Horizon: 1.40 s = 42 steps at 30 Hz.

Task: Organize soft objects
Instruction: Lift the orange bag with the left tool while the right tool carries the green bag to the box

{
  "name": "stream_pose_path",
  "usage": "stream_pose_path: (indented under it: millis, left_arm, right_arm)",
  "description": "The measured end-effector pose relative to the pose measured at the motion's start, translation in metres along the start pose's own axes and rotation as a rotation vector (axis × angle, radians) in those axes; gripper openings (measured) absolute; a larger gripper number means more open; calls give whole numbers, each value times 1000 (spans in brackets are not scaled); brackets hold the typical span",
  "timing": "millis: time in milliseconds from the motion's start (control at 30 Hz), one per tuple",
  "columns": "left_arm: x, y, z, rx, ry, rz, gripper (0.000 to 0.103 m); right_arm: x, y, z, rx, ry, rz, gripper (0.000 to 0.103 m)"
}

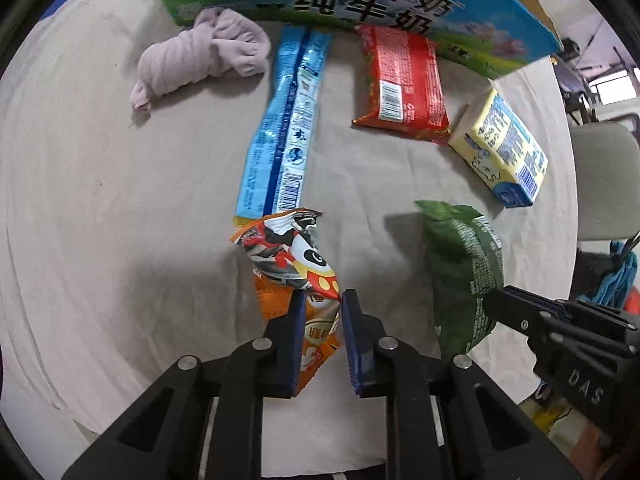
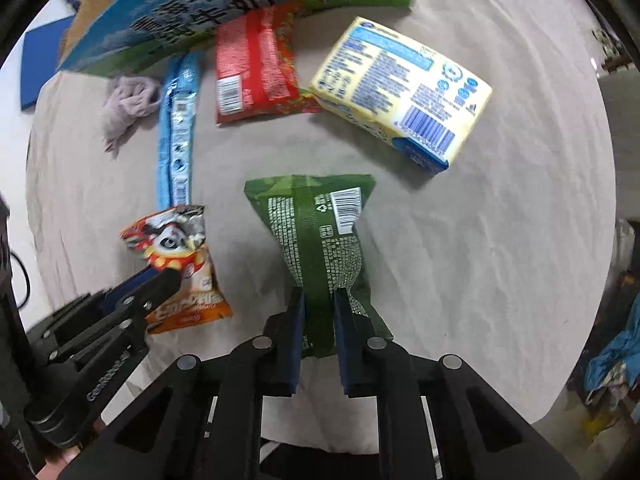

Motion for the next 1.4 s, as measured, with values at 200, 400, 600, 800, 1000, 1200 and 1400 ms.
stream_pose_path:
  millis: [200,400,600,800,1000,1200,1400]
  left_arm:
    - [24,16,23,43,21,-15,23]
    - [53,27,38,82,-17,-68,32]
    - [55,25,34,43,6,-46,31]
    - [30,15,42,22,30,-28,31]
    - [17,4,23,19,-14,-16,24]
    - [3,0,10,-18,-17,12,13]
    - [0,8,27,35,-8,15,27]
  right_arm:
    - [12,9,16,47,-4,-59,19]
    - [12,22,47,59,-40,-46,43]
    - [27,27,87,104,-28,-43,52]
    - [44,20,98,83,-65,-53,35]
    - [63,5,72,20,-79,-62,28]
    - [75,3,43,-46,-50,-51,27]
    - [86,6,40,-61,-62,-66,27]
Point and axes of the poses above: each gripper's, at about its wrist camera, not at the fingertips, and z roughly the way its jaws point, x to its left, y to its top, the point moved 1 cm from there along z, roughly the way its jaws point, and after that the axes turned 10 degrees about -z, right-handed, at the moved point
